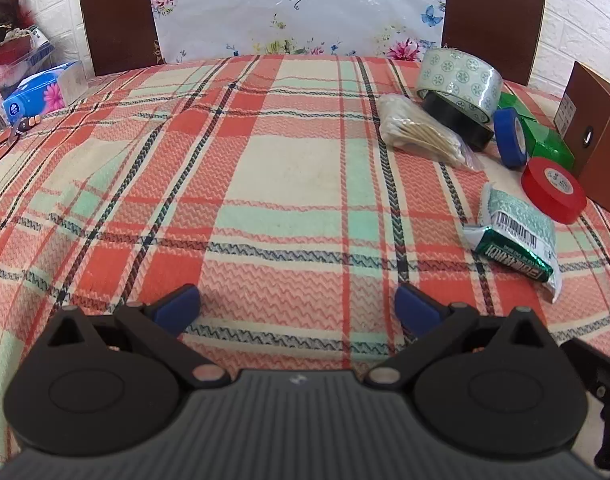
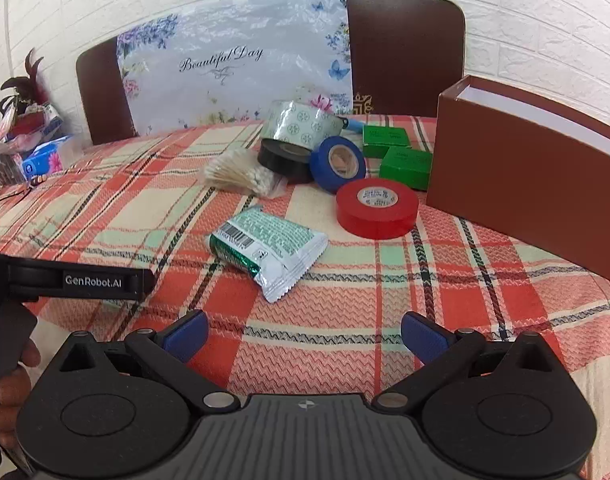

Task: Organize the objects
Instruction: 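Grasp the green gum packet with the left gripper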

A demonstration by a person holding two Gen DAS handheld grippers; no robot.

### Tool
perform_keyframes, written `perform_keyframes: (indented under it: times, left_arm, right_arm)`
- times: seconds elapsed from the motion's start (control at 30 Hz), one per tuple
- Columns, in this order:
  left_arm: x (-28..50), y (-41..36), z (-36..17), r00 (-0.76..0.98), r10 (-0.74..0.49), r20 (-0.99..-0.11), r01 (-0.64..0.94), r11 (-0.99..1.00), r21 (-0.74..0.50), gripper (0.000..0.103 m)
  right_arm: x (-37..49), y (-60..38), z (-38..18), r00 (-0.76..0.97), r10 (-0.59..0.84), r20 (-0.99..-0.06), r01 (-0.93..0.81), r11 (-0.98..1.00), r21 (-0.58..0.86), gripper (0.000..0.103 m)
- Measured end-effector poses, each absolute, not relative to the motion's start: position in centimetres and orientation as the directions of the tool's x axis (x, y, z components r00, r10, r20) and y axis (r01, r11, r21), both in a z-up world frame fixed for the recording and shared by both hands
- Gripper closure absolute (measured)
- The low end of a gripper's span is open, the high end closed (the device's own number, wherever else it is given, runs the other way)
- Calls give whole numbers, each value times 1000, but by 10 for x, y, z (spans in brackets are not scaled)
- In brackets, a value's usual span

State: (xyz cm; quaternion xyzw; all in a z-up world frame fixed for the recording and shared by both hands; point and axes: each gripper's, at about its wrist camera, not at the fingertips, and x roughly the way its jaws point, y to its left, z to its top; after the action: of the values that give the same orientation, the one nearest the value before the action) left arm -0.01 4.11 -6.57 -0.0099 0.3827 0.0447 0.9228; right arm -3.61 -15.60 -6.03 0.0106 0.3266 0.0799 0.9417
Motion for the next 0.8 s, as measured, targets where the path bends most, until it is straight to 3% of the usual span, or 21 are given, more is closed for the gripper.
perform_keyframes:
  times: [0.37, 0.43, 0.63, 0.8]
  left_arm:
    - [4, 45, -61, 689, 50, -723, -67, 998, 6, 0]
    - [11, 49, -54, 683, -17, -730, -17, 999, -40, 0]
    - [27, 34, -22, 733, -231, -639, 166, 973, -161, 0]
    - [63, -1, -28, 649, -362, -669, 281, 932, -231, 1]
  right_arm:
    - [-33, -158, -69, 762, 154, -629, -159, 986, 48, 1]
    - [-31, -159, -67, 768, 157, -621, -167, 985, 43, 2]
    - [-15, -152, -69, 775, 188, -603, -216, 976, 27, 4]
    - [6, -144, -68, 773, 218, -595, -253, 967, 25, 9]
